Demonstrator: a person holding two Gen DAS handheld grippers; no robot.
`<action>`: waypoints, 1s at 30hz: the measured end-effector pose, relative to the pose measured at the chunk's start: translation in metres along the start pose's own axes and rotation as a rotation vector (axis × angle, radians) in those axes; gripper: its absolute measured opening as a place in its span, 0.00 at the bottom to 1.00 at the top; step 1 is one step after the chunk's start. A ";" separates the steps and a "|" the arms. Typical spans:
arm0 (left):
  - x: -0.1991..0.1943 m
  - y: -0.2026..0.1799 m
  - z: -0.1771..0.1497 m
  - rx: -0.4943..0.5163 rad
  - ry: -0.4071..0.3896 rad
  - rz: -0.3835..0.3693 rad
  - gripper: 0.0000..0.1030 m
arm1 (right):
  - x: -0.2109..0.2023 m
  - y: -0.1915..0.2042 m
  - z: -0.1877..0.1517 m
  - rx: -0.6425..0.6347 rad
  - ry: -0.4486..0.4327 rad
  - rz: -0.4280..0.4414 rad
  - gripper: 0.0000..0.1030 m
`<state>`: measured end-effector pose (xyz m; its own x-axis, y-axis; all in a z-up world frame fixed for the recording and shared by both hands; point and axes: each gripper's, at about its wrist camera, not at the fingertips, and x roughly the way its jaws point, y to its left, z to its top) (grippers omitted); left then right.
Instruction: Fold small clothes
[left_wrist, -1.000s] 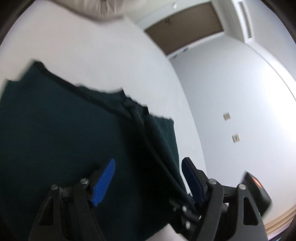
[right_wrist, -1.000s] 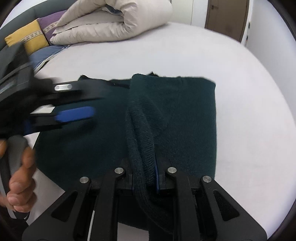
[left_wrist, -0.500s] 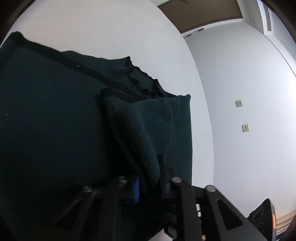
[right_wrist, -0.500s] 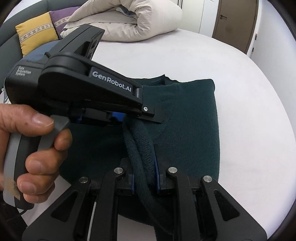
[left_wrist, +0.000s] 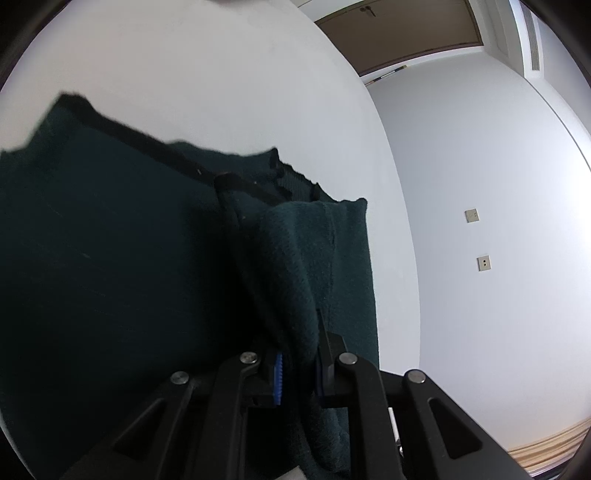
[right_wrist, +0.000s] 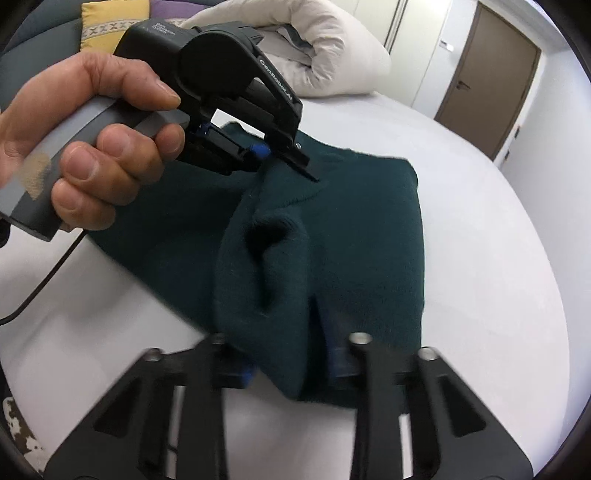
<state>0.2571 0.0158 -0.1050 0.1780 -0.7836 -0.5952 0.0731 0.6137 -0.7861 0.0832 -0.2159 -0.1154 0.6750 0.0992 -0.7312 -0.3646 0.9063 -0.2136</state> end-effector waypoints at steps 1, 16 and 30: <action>-0.004 -0.002 0.001 0.008 -0.002 0.008 0.13 | -0.002 0.000 0.003 0.010 -0.011 0.009 0.10; -0.056 0.039 0.036 0.044 -0.008 0.139 0.13 | 0.006 0.047 0.033 0.027 -0.045 0.277 0.09; -0.051 0.082 0.034 0.024 -0.024 0.140 0.14 | 0.064 0.026 0.053 0.144 0.031 0.373 0.13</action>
<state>0.2874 0.1093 -0.1332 0.2113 -0.6875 -0.6948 0.0693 0.7196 -0.6909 0.1507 -0.1647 -0.1336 0.4927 0.4217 -0.7612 -0.4857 0.8591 0.1616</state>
